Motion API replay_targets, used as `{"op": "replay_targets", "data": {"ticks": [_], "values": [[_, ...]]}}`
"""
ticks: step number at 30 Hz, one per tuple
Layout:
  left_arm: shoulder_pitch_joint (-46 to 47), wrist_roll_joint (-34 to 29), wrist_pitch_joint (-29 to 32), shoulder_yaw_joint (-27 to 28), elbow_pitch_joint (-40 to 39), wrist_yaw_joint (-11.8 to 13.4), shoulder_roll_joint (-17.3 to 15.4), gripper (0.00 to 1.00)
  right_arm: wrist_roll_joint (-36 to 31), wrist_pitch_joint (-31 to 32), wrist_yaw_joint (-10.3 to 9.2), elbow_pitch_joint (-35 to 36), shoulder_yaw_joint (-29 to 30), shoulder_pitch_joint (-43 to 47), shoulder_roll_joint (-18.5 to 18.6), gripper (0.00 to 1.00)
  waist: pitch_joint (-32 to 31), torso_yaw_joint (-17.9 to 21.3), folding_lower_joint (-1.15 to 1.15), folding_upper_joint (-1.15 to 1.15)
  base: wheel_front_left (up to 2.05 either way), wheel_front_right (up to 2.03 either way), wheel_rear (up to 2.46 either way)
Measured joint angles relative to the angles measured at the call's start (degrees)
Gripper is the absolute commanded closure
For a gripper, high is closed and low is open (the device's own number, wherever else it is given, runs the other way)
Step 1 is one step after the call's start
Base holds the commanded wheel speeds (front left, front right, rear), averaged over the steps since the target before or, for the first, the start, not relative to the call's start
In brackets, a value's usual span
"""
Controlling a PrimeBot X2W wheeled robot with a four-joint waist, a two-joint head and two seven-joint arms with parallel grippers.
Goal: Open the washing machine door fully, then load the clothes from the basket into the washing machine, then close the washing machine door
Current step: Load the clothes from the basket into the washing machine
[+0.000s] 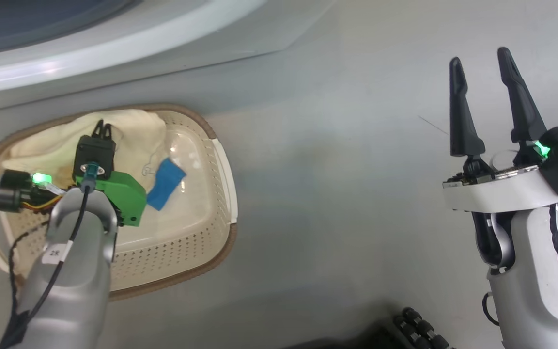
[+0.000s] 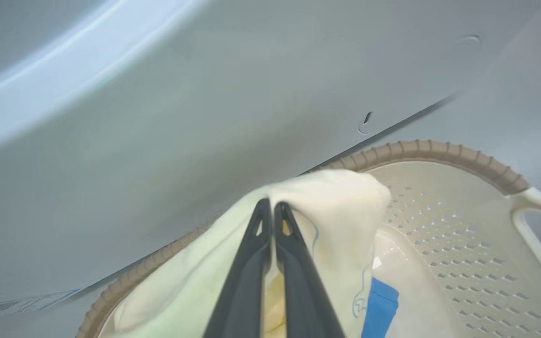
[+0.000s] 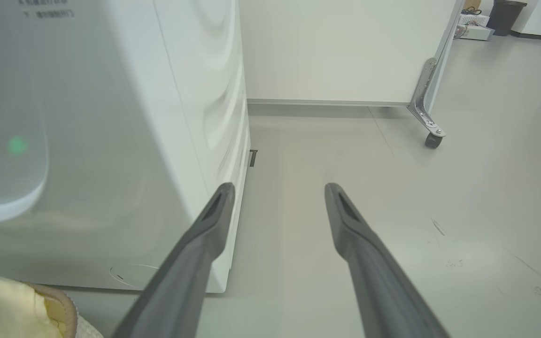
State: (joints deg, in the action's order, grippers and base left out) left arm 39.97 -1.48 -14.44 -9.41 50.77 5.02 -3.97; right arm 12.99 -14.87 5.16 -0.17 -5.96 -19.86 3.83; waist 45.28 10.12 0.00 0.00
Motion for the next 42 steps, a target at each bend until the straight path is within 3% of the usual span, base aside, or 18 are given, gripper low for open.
{"op": "replay_targets", "data": {"ticks": [7, 22, 42], "values": [[-4.7, 2.7, 0.0, 0.7, -3.3, 0.1, 1.6, 1.0, -0.8, 0.0, 0.0, -0.8, 1.9, 3.0, 0.9, 0.0, -4.8, -2.9, 0.0, 0.0, 0.0, 0.0, 0.0], [-13.0, 5.5, 0.0, 1.9, -21.9, 0.8, 1.9, 1.0, -1.6, 0.0, 0.0, -3.1, 2.6, 9.3, 0.5, 0.0, -17.0, -8.0, -0.01, 0.0, 0.0, 0.0, 0.0], [-28.3, 4.9, 0.0, 3.4, -32.5, 1.2, 1.4, 1.0, -2.3, 0.0, 0.01, -5.8, 1.4, 16.8, -0.2, 0.0, -32.8, -9.0, -0.01, 0.0, 0.0, 0.0, 0.0]]}}
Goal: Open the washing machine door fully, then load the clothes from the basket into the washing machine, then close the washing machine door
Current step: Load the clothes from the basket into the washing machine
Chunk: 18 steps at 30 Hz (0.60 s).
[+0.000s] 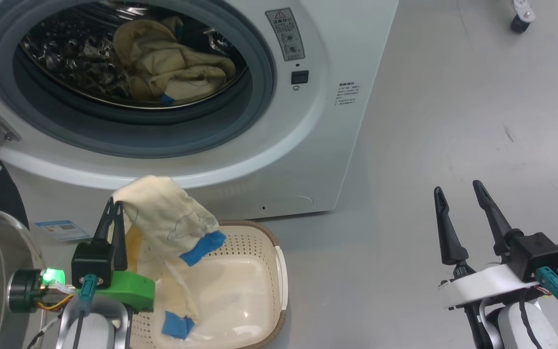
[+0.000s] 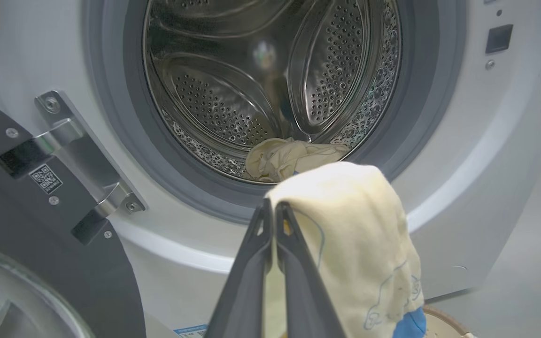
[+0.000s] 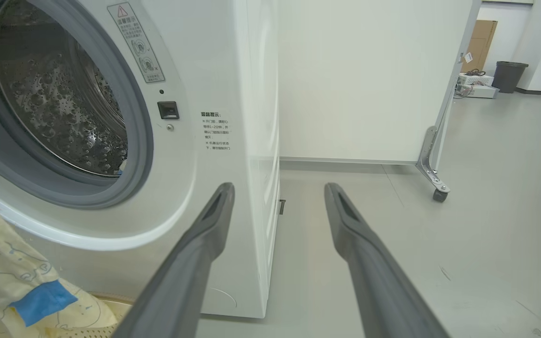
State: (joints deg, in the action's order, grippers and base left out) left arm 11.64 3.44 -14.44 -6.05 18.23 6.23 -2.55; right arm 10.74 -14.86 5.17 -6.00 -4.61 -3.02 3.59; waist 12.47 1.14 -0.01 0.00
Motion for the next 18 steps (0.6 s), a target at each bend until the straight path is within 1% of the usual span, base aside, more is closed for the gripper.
{"op": "replay_targets", "data": {"ticks": [9, 18], "values": [[-6.8, 0.0, 0.0, 0.6, -2.9, 0.0, -0.1, 1.0, -0.3, 0.0, -0.2, -0.2, -0.5, 3.9, -0.1, 0.0, -5.7, 0.3, 0.0, 0.0, 0.0, 0.0, 0.0], [-10.1, 0.1, 0.0, 0.7, -5.9, 0.0, -0.1, 1.0, -0.7, 0.0, -0.31, 0.2, -1.2, 5.9, -0.3, 0.0, -8.4, 0.2, 0.0, 0.0, 0.0, 0.0, 0.0]]}}
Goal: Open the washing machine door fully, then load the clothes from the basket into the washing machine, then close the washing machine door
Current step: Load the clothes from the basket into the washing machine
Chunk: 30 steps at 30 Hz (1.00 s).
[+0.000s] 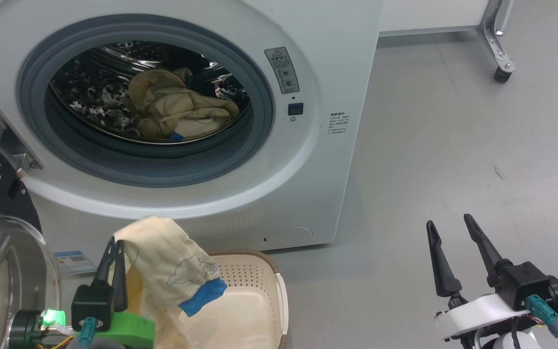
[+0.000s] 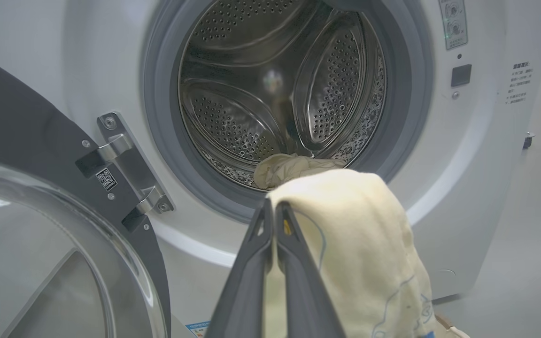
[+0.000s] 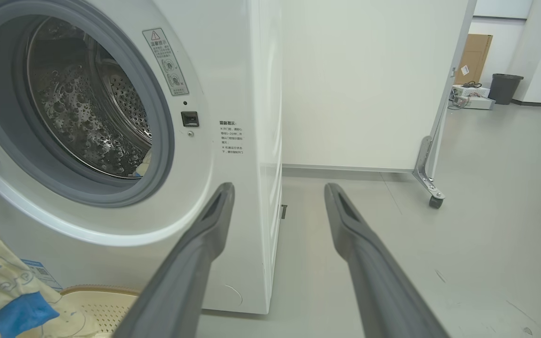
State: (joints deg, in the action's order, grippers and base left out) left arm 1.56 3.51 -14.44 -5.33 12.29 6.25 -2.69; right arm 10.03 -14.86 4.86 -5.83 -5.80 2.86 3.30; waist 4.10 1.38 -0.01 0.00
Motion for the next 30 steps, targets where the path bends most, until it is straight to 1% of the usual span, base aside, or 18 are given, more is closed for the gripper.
{"op": "replay_targets", "data": {"ticks": [15, 27, 30], "values": [[-2.3, 0.0, 0.0, -0.1, -3.5, 0.0, -0.3, 1.0, 0.0, 0.0, -0.07, 1.5, -0.8, 0.5, -0.1, 0.0, 0.3, 0.6, 0.0, 0.0, 0.0, 0.0, 0.0], [-2.5, 0.0, 0.1, -0.6, -4.0, -0.1, -0.3, 1.0, 0.0, 0.0, -0.46, 2.3, -0.9, 1.2, -0.2, 0.0, 1.1, 0.3, 0.0, 0.0, 0.0, 0.0, 0.0], [-1.6, 0.6, 0.8, -1.0, -3.8, -1.2, -0.3, 1.0, 0.0, 0.0, -0.46, 3.0, -1.0, 1.2, -0.2, 0.0, 1.8, 0.2, 0.0, 0.0, 0.0, 0.0, 0.0]]}}
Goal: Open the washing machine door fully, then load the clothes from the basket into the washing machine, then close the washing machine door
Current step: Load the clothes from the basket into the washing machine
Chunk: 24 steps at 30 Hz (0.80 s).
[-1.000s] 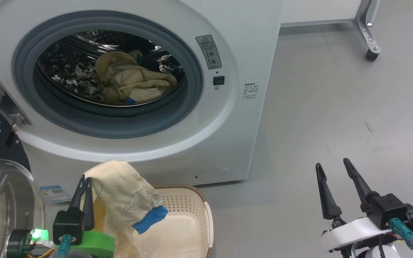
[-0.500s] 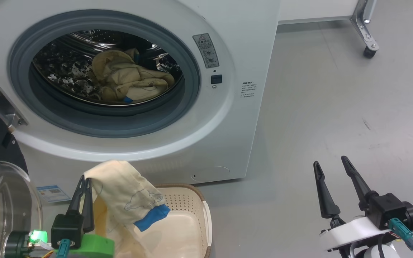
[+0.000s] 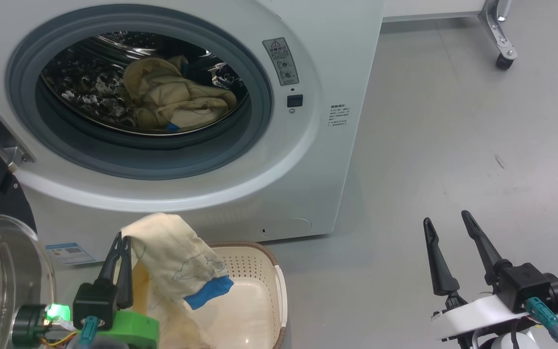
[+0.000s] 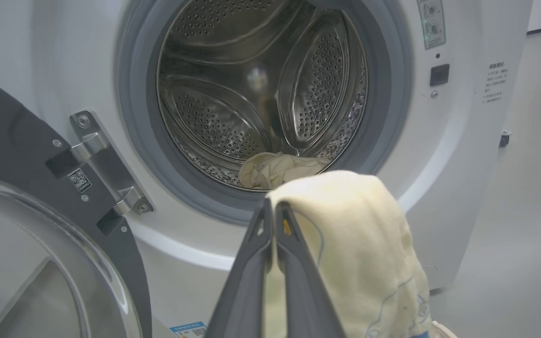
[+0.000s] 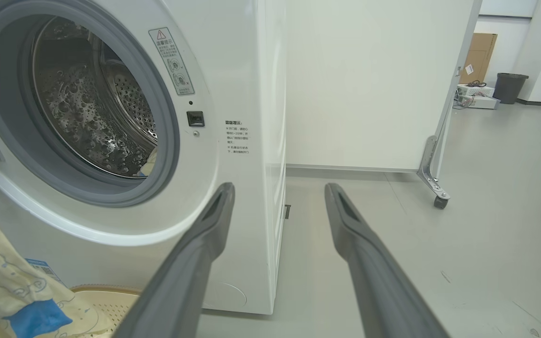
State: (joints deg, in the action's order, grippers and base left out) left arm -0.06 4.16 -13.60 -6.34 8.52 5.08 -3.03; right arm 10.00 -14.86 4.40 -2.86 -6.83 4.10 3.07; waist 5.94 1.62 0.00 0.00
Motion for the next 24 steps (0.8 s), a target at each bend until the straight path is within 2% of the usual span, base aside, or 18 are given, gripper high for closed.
{"op": "replay_targets", "data": {"ticks": [13, 24], "values": [[14.7, 1.9, 5.3, 0.0, 5.0, -2.4, 0.0, 1.0, -0.1, 0.0, 0.23, 2.5, -2.1, -2.1, -0.1, 0.0, 6.7, 1.1, 0.0, 0.0, 0.0, 0.0, 0.0], [30.6, 4.0, 13.0, 2.4, 9.9, -4.8, -2.4, 1.0, 0.6, 0.0, 0.57, 4.2, -2.8, -6.7, -0.3, 0.0, 14.6, 4.2, 0.01, 0.0, 0.0, 0.0, 0.0]]}}
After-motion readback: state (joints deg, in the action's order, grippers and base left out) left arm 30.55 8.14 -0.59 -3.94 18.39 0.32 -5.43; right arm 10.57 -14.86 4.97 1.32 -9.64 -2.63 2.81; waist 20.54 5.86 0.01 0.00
